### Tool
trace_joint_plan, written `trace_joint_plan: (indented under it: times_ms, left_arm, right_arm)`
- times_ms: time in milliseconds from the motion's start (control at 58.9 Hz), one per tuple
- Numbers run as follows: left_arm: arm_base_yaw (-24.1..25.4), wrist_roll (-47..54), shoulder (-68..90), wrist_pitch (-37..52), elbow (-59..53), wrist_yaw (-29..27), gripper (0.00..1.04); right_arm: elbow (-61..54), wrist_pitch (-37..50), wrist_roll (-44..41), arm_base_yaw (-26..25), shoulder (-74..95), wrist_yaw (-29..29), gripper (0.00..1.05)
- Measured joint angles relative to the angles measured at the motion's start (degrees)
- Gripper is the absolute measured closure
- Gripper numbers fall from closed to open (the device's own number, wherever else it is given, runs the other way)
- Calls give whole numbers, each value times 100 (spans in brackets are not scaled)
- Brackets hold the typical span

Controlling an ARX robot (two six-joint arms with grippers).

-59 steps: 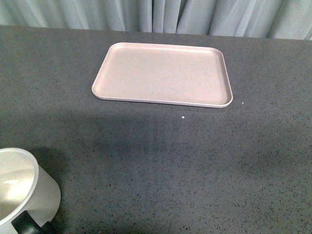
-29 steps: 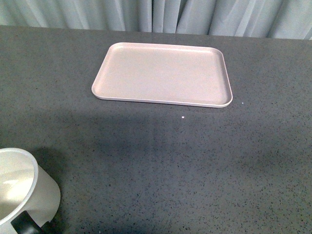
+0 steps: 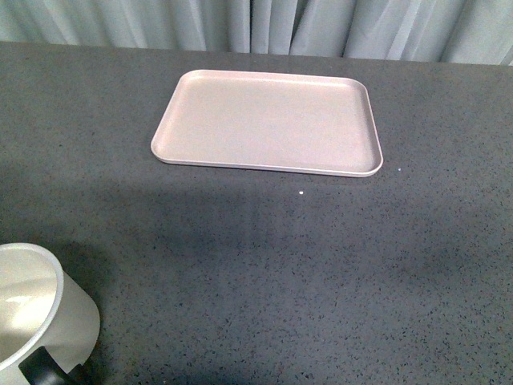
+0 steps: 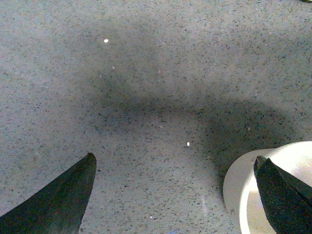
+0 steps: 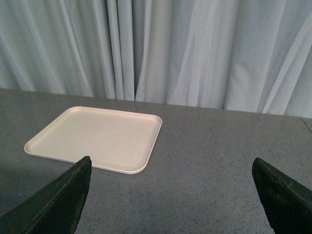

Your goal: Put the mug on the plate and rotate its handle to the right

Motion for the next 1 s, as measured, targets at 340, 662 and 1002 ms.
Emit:
trace_joint_plan:
  times_ms: [340,662,1002]
  left_arm:
    - [24,-116,420,186,2,304,9]
    - [162,-74,680,227,2,564,9]
    - [293,0,866,275,-17,765,9]
  right_arm:
    - [0,0,2,0,0,0,9]
    - [0,0,2,0,0,0,9]
    - [0,0,0,0,0,0,9]
